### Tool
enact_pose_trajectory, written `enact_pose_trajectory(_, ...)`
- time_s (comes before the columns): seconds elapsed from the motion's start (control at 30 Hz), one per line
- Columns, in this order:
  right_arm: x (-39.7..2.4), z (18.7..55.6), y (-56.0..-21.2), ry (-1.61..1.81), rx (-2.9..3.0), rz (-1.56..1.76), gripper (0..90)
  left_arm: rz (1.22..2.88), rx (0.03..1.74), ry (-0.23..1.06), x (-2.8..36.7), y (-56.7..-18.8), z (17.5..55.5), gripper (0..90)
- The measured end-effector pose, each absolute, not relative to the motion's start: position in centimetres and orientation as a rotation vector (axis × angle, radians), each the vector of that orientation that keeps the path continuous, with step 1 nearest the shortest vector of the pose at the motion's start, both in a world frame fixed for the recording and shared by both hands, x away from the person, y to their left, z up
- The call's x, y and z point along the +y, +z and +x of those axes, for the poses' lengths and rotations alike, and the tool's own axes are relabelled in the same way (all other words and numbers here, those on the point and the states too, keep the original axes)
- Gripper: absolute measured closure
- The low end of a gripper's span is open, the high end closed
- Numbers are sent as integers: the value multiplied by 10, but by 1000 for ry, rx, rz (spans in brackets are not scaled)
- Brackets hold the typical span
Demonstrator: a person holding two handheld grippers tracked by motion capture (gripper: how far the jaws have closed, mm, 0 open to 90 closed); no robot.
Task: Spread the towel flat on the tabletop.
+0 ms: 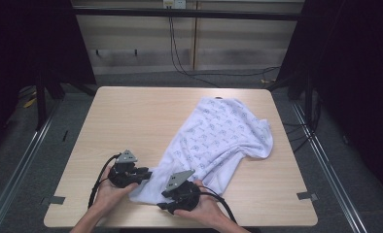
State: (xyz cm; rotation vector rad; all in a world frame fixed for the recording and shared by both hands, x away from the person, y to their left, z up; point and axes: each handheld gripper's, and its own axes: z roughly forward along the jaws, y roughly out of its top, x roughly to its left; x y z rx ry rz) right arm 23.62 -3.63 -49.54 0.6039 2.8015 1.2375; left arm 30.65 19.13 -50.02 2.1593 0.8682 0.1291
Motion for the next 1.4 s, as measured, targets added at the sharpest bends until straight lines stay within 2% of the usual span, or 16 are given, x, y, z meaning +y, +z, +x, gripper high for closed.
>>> enact_pose_trajectory(0.13,-32,230,-499,1232,2767,594,508,2144,885,127,191,-501,308,696)
enact_pose_trajectory(0.23,-31,227,-501,1229,2732,596,542,2142,899,138,191,-501,308,695)
enact_pose_trajectory(0.27,-31,225,-502,1207,2688,582,647,2143,899,141,191,-501,309,695)
enact_pose_trajectory(0.3,-31,225,-502,1207,2688,582,647,2143,900,142,191,-501,309,695)
enact_pose_trajectory(0.33,-34,228,-501,1206,2669,637,767,2145,895,146,191,-501,309,694)
enact_pose_trajectory(0.43,-44,237,-501,1317,2697,754,813,2151,888,149,192,-501,310,694)
enact_pose_trajectory(0.83,-81,242,-477,1561,2655,879,806,2159,884,178,192,-500,309,695)
enact_pose_trajectory(0.87,-88,242,-473,1579,2638,896,845,2159,884,177,192,-500,309,694)
enact_pose_trajectory(0.93,-92,242,-471,1570,2627,900,848,2153,888,164,192,-501,309,689)
enact_pose_trajectory(0.97,-101,243,-467,1580,2600,921,857,2154,881,150,193,-500,310,638)
enact_pose_trajectory(1.0,-101,243,-467,1580,2600,921,857,2159,889,165,194,-499,309,638)
enact_pose_trajectory(1.07,-120,247,-458,1595,2543,959,861,2091,893,187,198,-493,308,568)
enact_pose_trajectory(1.23,-151,250,-446,1599,2441,1013,862,2015,981,195,225,-482,310,538)
enact_pose_trajectory(1.4,-193,250,-451,1548,2348,1130,862,2069,1003,196,244,-489,305,502)
